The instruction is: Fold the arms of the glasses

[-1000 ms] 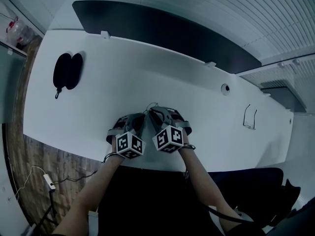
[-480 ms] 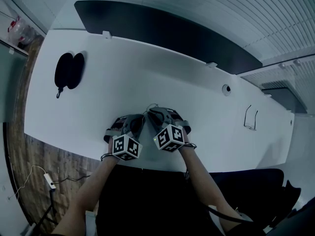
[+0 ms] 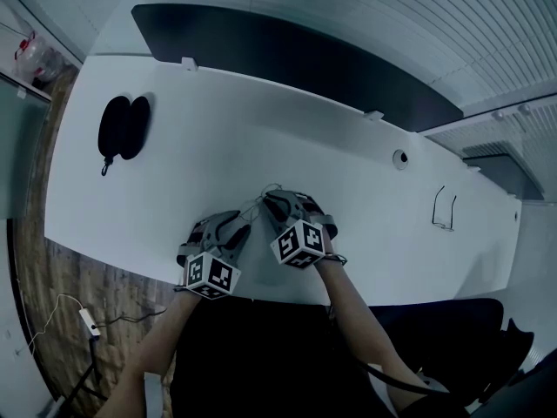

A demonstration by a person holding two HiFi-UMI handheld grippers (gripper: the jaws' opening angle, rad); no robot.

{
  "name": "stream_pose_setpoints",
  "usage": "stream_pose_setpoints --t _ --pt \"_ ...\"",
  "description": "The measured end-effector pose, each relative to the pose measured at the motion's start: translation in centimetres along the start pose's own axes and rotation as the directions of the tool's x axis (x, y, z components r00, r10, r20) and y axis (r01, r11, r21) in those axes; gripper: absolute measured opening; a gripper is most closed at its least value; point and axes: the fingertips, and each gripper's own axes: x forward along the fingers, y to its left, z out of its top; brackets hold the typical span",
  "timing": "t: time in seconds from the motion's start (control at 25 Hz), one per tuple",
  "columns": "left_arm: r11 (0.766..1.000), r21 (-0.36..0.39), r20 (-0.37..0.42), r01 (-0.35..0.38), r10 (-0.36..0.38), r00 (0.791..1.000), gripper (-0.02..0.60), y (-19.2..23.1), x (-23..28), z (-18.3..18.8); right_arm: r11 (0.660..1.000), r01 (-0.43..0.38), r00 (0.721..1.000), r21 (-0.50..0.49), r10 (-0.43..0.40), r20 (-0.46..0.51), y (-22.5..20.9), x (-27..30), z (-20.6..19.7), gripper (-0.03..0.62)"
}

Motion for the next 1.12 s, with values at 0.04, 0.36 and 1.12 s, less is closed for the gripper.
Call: stream_pose_setpoints --t 0.04,0.36,1.12 --pt "1.000 -0.004 0.011 -0.007 0.007 1.000 0.155 0.0 -0.2 0.2 1.000 0.002 1.000 0.006 -0.002 0.001 0.0 0.0 0.0 0.057" --pt "1.000 0.011 0.040 0.026 -0.026 0.999 0.153 -1.0 -1.3 0.5 1.000 0.016 1.000 -0.002 -0.016 -0.008 0.1 0.1 -0.1 0.057" --pt "0.996 -0.080 -0.050 -0.031 0.027 0.998 0.021 3.1 3.7 2.6 0.999 0.009 1.000 0.036 -0.009 -0.009 -0.1 0.4 -0.2 0.040"
